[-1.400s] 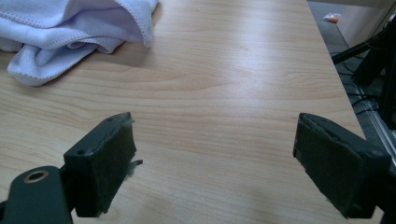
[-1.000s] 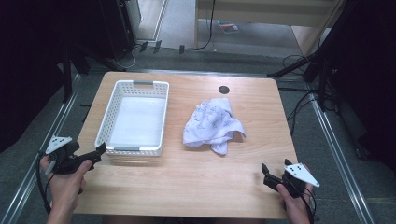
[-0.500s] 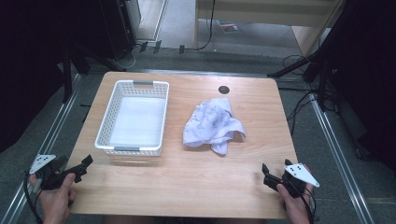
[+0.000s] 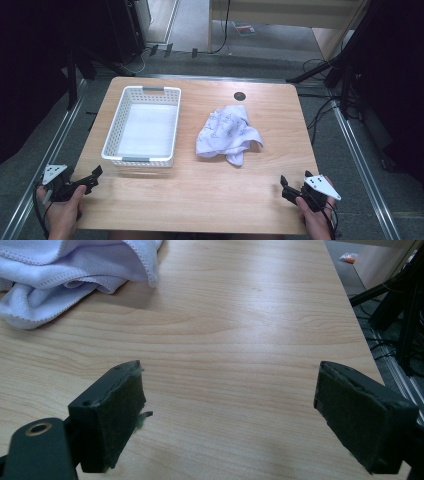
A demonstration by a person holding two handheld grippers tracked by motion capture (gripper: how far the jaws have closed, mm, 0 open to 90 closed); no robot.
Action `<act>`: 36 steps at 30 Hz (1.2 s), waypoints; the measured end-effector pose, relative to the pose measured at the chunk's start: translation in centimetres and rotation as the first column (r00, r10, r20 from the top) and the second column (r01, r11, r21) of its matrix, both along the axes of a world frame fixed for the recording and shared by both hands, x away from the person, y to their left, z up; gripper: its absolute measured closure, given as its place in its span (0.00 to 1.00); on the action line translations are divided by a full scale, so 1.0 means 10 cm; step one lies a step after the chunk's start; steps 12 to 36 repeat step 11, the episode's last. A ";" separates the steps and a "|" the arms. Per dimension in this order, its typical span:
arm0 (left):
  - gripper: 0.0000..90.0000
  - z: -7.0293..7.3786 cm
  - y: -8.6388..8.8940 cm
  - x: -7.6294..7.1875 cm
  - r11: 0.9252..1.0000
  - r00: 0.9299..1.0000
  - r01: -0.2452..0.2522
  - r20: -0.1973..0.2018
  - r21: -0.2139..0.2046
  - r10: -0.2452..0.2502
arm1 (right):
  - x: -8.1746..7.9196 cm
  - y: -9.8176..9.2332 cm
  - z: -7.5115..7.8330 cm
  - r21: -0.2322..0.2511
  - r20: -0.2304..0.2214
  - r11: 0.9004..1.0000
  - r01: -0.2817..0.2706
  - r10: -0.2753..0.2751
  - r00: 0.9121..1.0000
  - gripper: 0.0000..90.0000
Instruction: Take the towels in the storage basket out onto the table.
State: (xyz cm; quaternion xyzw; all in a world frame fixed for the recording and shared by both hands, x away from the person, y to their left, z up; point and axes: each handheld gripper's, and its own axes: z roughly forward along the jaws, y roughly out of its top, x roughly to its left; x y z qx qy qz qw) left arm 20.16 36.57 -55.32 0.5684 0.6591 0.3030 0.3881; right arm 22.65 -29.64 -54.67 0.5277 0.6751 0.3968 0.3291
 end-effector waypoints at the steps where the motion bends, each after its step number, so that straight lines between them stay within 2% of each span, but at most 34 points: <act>1: 0.03 0.00 -0.02 0.00 1.000 1.000 -0.010 -0.008 0.019 0.010 | 0.00 0.00 0.00 -0.001 0.000 1.000 0.000 0.000 1.000 0.15; 2: 0.07 0.00 -0.03 0.00 0.999 1.000 -0.021 -0.007 0.033 0.021 | 0.00 0.00 0.00 -0.001 0.000 1.000 0.001 -0.001 1.000 0.15; 5: 0.15 0.00 -0.02 0.01 0.999 0.999 -0.035 -0.007 0.027 0.035 | 0.00 0.00 0.00 0.000 0.001 1.000 0.002 -0.002 1.000 0.15; 9: 0.15 0.00 -0.02 0.00 0.999 0.999 -0.043 -0.007 0.027 0.043 | 0.00 0.00 0.00 -0.001 -0.001 1.000 -0.001 0.001 1.000 0.15; 11: 0.15 0.01 -0.02 0.00 0.999 1.000 -0.021 -0.008 0.030 0.021 | 0.00 0.00 0.00 -0.001 -0.001 1.000 -0.001 0.001 1.000 0.15; 36: 0.15 0.01 -0.02 0.00 0.999 1.000 -0.021 -0.008 0.030 0.021 | 0.00 0.00 0.00 -0.001 -0.001 1.000 -0.001 0.001 1.000 0.15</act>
